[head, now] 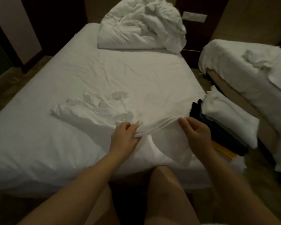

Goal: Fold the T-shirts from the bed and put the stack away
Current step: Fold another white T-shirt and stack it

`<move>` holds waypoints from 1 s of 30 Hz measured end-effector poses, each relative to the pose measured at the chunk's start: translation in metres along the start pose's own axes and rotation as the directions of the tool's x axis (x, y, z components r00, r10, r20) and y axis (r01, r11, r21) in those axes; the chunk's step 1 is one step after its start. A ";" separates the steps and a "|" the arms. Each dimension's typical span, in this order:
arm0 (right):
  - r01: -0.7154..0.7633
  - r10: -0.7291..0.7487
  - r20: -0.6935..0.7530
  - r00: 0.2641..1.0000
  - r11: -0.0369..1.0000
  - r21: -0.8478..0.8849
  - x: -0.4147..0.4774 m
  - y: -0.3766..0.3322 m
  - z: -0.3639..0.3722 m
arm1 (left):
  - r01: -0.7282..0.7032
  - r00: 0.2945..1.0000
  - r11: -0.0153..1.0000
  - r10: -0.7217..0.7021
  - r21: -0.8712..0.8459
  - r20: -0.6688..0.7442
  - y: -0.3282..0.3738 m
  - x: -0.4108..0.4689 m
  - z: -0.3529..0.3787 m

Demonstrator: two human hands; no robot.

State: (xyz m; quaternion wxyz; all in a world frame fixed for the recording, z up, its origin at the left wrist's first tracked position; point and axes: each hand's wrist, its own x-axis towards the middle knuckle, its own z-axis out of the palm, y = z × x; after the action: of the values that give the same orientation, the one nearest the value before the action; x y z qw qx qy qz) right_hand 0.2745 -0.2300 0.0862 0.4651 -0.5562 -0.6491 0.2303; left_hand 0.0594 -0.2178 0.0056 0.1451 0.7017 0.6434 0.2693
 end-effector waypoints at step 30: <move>-0.161 0.489 0.632 0.601 0.849 -0.504 -0.013 -0.009 0.016 | 0.251 0.901 0.968 -0.235 0.004 0.364 -0.017 -0.050 -0.096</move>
State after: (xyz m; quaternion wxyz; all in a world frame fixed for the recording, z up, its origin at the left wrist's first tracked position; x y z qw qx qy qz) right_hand 0.2552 -0.2413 0.0814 -0.0135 -0.6064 -0.6973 0.3819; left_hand -0.0099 -0.2779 0.0645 0.3087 0.6503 0.6820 0.1292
